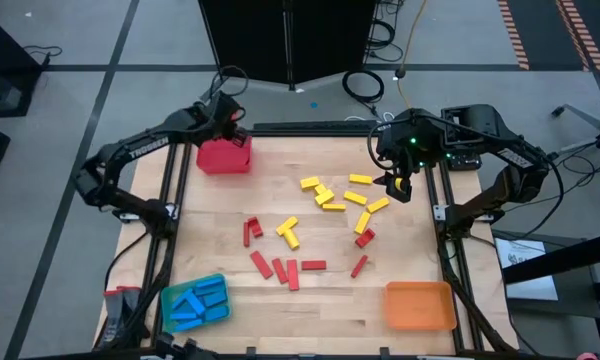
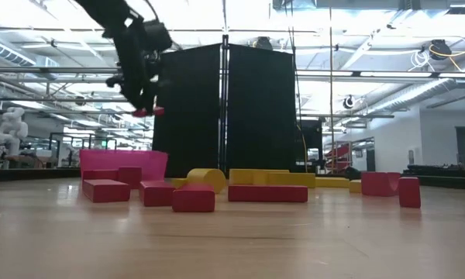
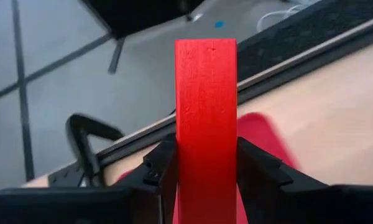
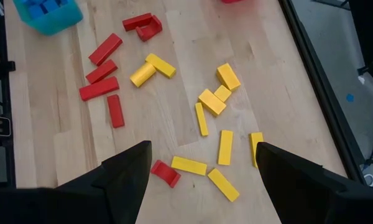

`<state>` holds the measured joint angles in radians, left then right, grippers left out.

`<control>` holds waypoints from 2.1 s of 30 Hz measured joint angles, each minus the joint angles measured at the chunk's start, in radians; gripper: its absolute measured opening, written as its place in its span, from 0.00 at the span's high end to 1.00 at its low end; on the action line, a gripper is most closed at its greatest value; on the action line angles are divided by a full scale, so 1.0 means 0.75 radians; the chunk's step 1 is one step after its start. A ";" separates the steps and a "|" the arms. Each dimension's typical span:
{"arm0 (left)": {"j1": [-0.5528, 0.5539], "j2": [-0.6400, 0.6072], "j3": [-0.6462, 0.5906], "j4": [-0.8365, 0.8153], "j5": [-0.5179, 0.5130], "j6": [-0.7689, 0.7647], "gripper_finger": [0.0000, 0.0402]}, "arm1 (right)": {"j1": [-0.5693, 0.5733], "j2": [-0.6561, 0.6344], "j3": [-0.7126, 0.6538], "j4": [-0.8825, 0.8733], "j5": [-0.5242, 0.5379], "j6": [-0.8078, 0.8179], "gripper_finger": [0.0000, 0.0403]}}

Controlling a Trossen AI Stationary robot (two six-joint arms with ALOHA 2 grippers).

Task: Sort blocks
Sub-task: Put the red block into the red bin

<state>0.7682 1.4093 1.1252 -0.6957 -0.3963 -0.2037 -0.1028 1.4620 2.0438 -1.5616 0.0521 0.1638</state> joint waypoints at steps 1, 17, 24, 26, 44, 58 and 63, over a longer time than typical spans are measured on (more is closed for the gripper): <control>0.022 0.012 -0.015 0.004 0.004 -0.002 0.68 | 0.000 0.000 0.000 0.000 -0.001 0.001 0.29; 0.074 0.097 -0.271 0.052 0.209 0.007 0.60 | 0.000 0.000 0.000 -0.002 -0.001 -0.031 0.29; 0.076 0.097 -0.271 0.056 0.162 0.037 0.19 | 0.000 0.000 0.000 -0.012 -0.001 -0.035 0.29; 0.076 0.098 -0.270 0.060 0.148 0.037 0.14 | 0.000 -0.001 -0.008 -0.010 -0.003 -0.029 0.29; 0.044 -0.202 -0.190 0.056 0.638 -0.019 0.12 | 0.234 0.001 -1.309 0.618 -0.157 0.147 0.29; -0.025 -0.488 -0.104 0.236 0.628 -0.175 0.13 | 0.111 -0.001 -1.680 1.203 -0.176 0.518 0.29; -0.027 -0.487 -0.104 0.233 0.627 -0.176 0.13 | 0.104 -0.001 -1.680 1.203 -0.176 0.518 0.34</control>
<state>0.7483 1.0438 1.0473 -0.5213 0.0737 -0.3355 -0.0250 1.4616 0.7841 -0.6591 -0.0798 0.5520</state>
